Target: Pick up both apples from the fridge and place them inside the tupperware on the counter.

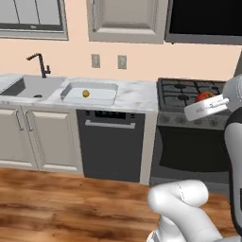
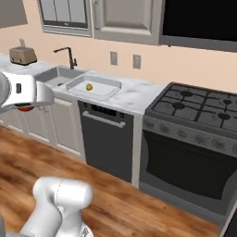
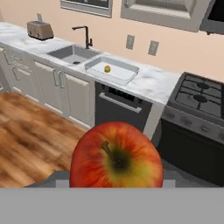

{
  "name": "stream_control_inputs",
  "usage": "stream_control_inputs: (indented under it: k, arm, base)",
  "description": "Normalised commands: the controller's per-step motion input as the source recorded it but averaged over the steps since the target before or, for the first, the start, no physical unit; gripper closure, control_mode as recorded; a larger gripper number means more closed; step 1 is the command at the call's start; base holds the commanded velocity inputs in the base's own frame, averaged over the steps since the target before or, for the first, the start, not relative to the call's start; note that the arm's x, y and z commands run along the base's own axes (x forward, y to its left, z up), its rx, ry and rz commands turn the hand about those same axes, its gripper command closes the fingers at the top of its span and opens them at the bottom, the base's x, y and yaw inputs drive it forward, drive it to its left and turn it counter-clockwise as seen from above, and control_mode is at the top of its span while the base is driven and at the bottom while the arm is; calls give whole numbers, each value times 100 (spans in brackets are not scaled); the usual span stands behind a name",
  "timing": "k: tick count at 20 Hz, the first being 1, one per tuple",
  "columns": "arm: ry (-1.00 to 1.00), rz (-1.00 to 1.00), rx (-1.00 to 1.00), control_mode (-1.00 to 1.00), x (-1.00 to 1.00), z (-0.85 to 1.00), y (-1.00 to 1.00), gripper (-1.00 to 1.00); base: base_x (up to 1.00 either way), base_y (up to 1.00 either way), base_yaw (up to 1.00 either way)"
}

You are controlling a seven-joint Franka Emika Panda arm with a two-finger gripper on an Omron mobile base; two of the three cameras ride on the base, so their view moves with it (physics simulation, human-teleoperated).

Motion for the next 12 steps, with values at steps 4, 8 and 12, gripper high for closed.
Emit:
stream_control_inputs:
  k: [4,8,12]
  arm:
    - [0,0,0,100,0,0,0,100]
    - [0,0,0,100,0,0,0,100]
    - [0,0,0,100,0,0,0,100]
  base:
    - [100,81,-1]
    - [100,75,-8]
    - [100,65,-11]
